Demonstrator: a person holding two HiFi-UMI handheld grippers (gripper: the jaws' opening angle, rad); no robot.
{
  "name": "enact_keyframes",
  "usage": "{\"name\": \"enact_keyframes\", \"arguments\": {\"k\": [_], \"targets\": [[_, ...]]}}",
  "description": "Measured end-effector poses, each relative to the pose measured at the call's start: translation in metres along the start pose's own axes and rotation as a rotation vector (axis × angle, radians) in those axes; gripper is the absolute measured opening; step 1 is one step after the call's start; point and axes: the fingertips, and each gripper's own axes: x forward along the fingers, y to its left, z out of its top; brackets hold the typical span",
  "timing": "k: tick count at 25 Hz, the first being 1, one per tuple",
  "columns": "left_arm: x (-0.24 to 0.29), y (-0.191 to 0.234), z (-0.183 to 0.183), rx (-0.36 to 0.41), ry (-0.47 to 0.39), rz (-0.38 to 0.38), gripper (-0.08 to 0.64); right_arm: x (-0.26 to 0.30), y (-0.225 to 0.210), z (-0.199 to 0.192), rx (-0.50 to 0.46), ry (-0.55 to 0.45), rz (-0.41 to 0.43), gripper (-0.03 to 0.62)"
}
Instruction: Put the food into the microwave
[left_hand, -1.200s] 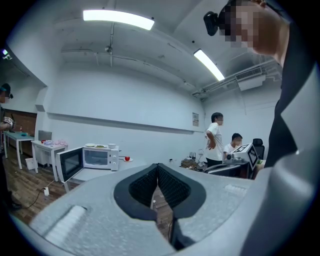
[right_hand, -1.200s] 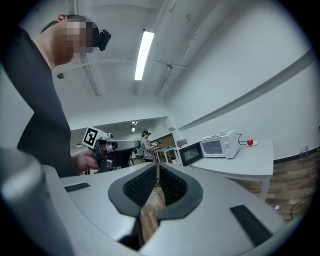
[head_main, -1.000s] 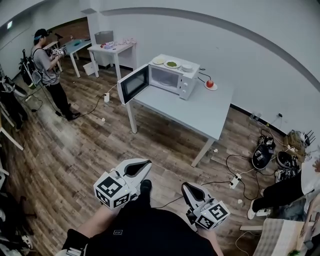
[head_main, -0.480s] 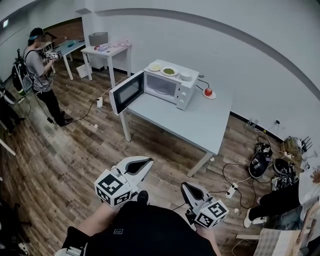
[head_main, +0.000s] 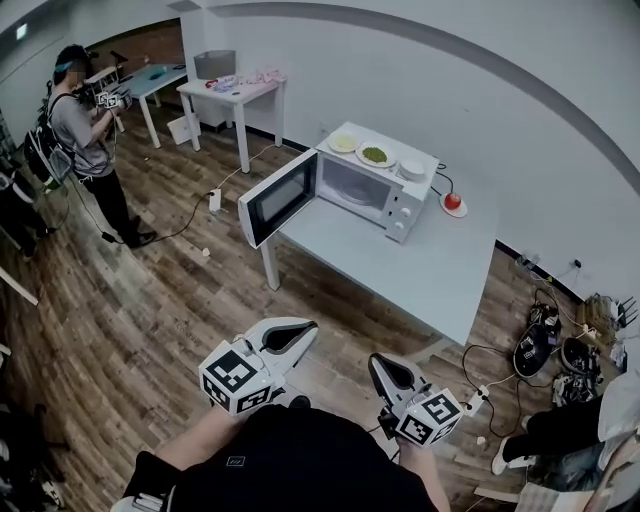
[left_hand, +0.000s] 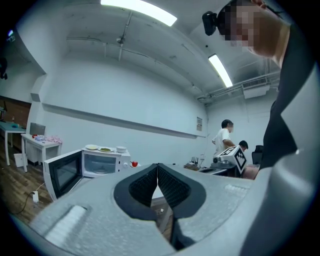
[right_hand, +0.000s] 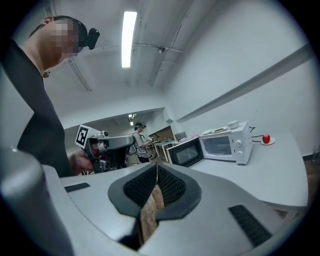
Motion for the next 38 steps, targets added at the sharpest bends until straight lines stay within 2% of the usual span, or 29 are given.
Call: {"name": "enact_keyframes", "arguments": {"k": [4,10,14,18,27,33,38], "targets": [[0.007,0.032,-0.001,0.02,0.024,-0.03,0.009,0.038,-0.012,0.012,-0.015,0.0,-0.012,0.017],[0.028,0.075,-0.005,-0.025,0.037,-0.024,0.009,0.067,-0.036,0.005,0.025,0.039,-0.023,0.017],[0.051,0.099,-0.01,-0.039,0.054,-0.012,0.009,0.08,-0.069,0.004,0.055,0.048,-0.038,0.017],[0.081,0.128,-0.006,-0.027,0.056,0.021,0.009,0.103,-0.112,0.013,0.052,0.047,-0.019,0.017],[0.164,0.2,0.027,-0.009,0.034,0.112,0.009,0.167,-0.219,0.068,-0.001,0.071,0.056,0.017],[0.216,0.236,0.043,-0.014,0.026,0.147,0.009,0.196,-0.269,0.095,-0.081,0.106,0.084,0.017],[0.239,0.265,0.053,-0.009,0.009,0.188,0.009,0.214,-0.295,0.12,-0.155,0.097,0.089,0.017]]}}
